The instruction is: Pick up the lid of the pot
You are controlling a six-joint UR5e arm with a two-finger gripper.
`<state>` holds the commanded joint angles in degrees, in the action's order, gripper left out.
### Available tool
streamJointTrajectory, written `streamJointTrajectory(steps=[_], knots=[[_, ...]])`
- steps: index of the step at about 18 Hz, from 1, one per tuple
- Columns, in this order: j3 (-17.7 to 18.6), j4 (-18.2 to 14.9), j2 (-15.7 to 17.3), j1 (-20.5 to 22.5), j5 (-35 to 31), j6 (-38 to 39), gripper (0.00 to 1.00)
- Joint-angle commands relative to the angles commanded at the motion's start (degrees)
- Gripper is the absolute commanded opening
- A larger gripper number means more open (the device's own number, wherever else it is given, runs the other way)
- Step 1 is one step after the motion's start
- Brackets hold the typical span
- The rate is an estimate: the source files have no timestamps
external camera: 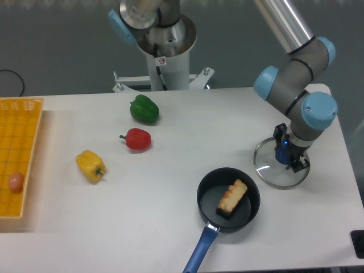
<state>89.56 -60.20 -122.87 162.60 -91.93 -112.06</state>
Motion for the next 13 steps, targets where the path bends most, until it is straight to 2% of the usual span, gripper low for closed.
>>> streamJointTrajectory(steps=[5, 13], knots=[[0.1, -0.1, 1.3, -0.8, 0.0, 0.1, 0.71], [0.3, -0.2, 1.3, -1.0, -0.1, 0.5, 0.66]])
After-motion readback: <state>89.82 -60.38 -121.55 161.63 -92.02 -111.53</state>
